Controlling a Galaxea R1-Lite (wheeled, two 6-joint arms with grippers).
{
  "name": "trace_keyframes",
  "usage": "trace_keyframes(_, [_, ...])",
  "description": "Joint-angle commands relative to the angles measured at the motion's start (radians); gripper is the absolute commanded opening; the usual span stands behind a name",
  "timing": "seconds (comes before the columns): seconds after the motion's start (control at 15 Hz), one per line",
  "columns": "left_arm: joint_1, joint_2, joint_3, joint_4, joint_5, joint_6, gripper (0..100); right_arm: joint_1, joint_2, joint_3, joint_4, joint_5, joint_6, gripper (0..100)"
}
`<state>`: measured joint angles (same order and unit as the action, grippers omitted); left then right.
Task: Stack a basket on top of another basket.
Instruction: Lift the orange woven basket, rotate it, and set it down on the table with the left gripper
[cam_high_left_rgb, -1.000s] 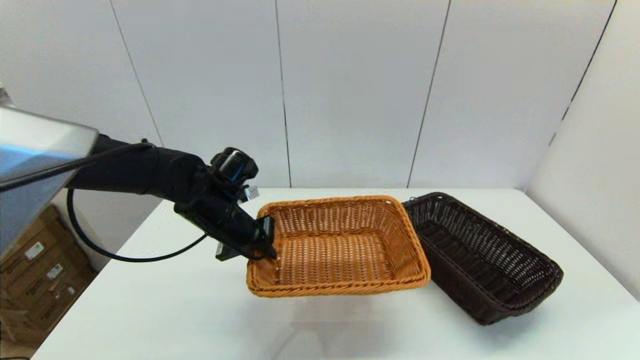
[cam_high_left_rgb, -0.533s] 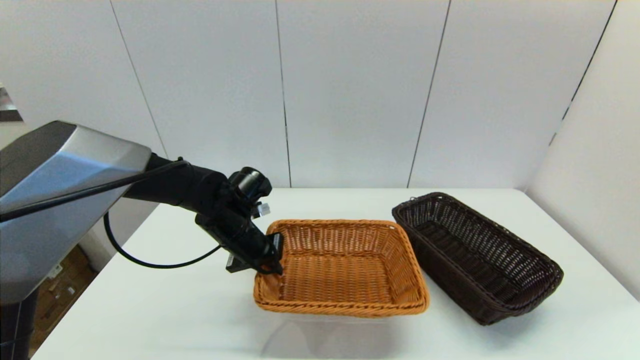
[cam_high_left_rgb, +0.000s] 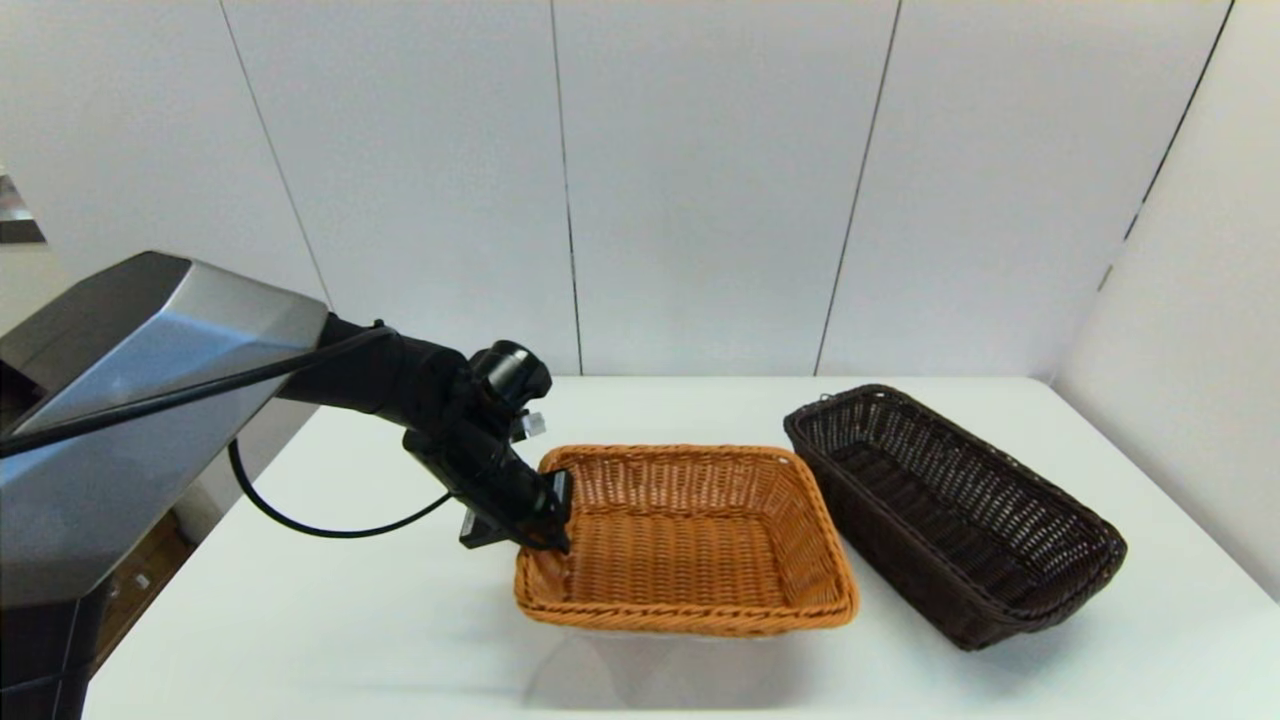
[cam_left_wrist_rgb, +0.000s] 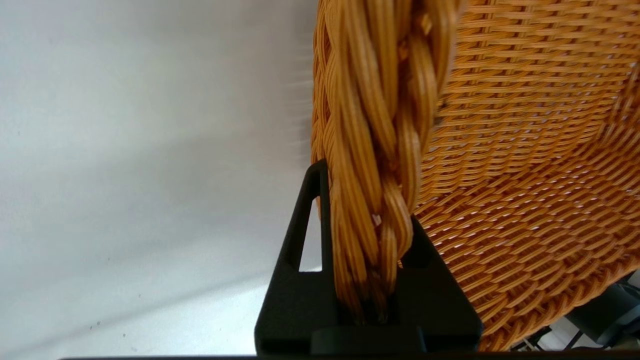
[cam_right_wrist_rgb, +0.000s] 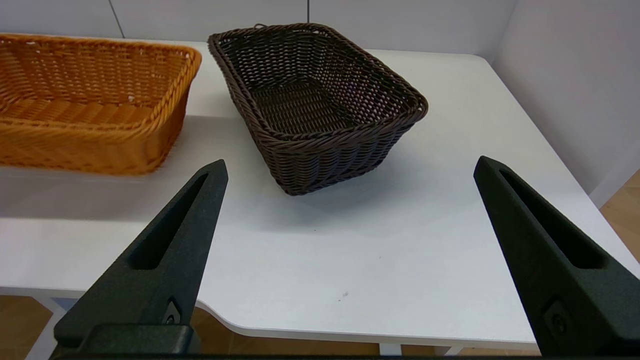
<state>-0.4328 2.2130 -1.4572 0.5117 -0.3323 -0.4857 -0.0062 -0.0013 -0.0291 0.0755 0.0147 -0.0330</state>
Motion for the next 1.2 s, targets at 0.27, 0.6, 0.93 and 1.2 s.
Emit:
trace_keyframes(0.27, [0.0,0.005,-0.003,0.001,-0.002,-0.005,0,0.0,0.0,0.0,0.001,0.001,-0.001,100])
trace_keyframes(0.6, [0.0,0.016,-0.002,0.001,-0.002,-0.005,0,0.0,0.001,0.0,0.0,0.001,-0.001,100])
trace_keyframes(0.93, [-0.001,0.033,0.005,0.002,-0.002,-0.005,0,0.0,0.001,0.0,0.0,0.001,-0.001,100])
trace_keyframes(1.2, [-0.004,0.042,0.003,0.002,-0.002,-0.017,0,0.0,0.0,0.0,0.0,0.001,-0.001,100])
